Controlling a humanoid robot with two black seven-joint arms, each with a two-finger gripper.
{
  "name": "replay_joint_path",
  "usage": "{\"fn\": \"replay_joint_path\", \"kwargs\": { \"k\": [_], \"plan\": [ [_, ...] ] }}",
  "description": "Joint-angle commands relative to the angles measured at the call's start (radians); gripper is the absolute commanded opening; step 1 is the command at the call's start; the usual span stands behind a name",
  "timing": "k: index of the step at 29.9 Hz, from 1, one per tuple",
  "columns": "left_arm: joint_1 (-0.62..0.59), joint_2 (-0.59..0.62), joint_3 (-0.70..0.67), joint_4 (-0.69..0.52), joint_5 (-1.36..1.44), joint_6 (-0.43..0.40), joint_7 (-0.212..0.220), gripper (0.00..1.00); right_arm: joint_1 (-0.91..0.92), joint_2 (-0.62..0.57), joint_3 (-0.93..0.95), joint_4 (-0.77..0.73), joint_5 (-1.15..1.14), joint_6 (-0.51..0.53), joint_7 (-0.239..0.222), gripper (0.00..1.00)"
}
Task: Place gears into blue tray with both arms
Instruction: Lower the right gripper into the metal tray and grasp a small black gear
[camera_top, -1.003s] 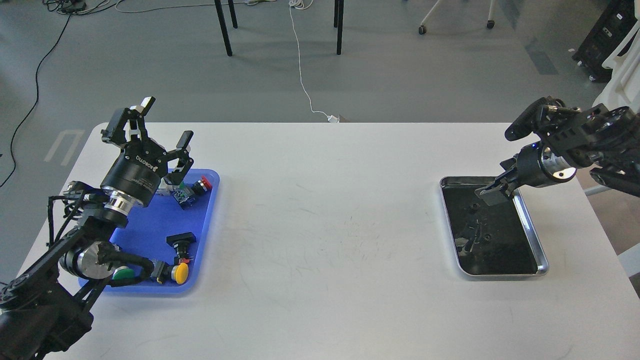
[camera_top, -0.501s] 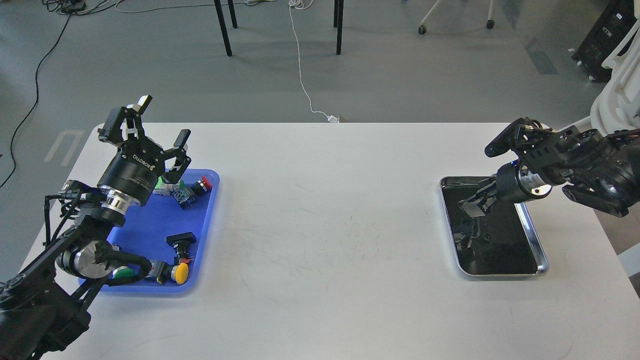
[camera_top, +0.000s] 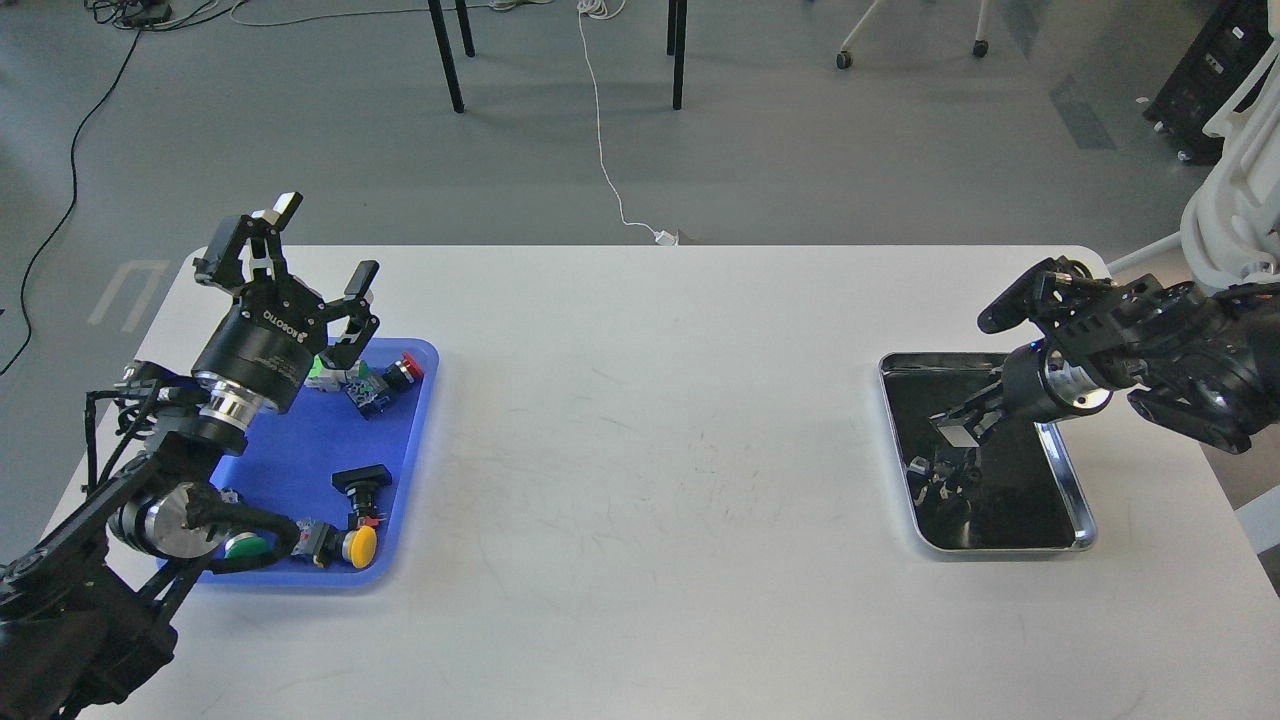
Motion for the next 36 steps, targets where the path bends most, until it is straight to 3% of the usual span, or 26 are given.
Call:
{"fn": "replay_joint_path", "kwargs": {
  "k": [1,30,36],
  "plan": [
    [0.0,0.002,0.001,0.0,0.0,0.0,0.0,0.98,-0.012,0.001,0.0,-0.01,-0.001,0.001,0.0,0.5],
    [0.012,0.007,-0.004,0.0,0.0,0.0,0.0,0.98,-0.03,0.041,0.003,-0.034,0.047,0.004,0.0,0.49],
    [0.012,0.007,-0.004,0.0,0.0,0.0,0.0,0.98,-0.03,0.039,0.001,-0.034,0.045,0.006,0.0,0.4]
  ]
}}
